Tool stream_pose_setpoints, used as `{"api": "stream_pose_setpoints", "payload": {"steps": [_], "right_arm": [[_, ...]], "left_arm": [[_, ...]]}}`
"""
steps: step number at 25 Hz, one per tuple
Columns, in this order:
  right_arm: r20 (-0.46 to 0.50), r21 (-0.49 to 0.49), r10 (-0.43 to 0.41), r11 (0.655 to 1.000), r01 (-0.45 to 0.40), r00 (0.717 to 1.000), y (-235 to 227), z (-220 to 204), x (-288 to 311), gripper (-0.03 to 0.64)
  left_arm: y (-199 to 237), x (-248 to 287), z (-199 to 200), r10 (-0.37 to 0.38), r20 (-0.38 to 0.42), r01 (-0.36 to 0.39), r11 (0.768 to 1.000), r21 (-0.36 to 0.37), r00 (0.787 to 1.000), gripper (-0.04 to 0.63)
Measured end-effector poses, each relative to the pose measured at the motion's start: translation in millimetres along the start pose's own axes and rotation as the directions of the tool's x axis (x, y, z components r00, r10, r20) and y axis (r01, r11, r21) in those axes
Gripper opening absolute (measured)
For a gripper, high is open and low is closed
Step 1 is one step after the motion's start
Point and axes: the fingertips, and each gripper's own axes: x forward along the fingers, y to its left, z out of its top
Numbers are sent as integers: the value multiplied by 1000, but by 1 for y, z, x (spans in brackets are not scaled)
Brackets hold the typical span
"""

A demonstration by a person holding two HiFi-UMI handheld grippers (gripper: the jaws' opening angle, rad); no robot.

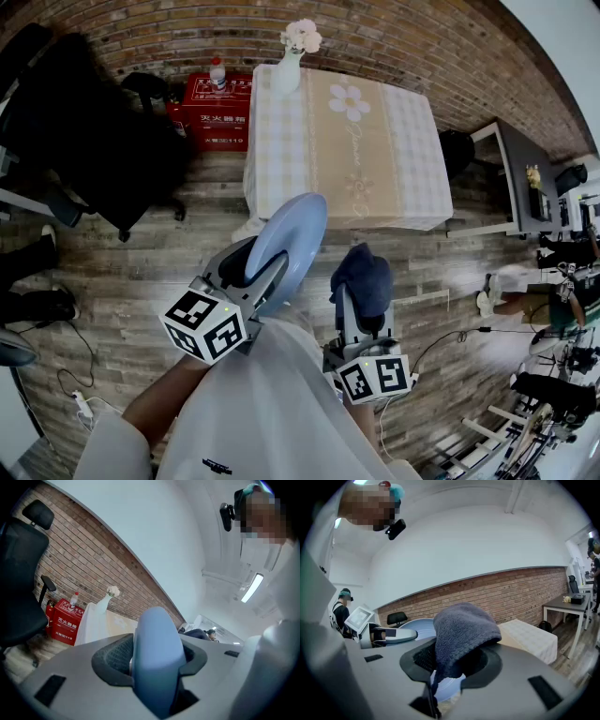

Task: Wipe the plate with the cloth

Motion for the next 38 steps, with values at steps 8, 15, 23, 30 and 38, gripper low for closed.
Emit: {"api": "stream_pose_setpoints", "payload": {"steps": [8, 15, 23, 30, 38], "right_arm": [[-12, 5, -17, 1000, 17, 1000, -6, -3, -3, 141], [-8, 58, -42, 997, 43, 999, -9, -5, -2, 143], [6, 64, -67, 996, 66, 998, -11, -1, 7, 143], [-44, 93, -95, 991, 98, 995, -24, -16, 14, 143], [-17, 113, -106, 988, 108, 994, -83, 5, 55, 143]], "left_arm": [[1, 0, -2, 9, -2, -9, 1000, 0, 1000, 217], [12, -1, -14, 20, -33, -21, 1000, -21, 999, 216], [35, -8, 2, 37, 8, -37, 999, -37, 999, 216], [39, 12, -3, 27, -32, -29, 997, -65, 999, 217], [31, 89, 18, -1, -59, -1, 999, -33, 998, 216]]}}
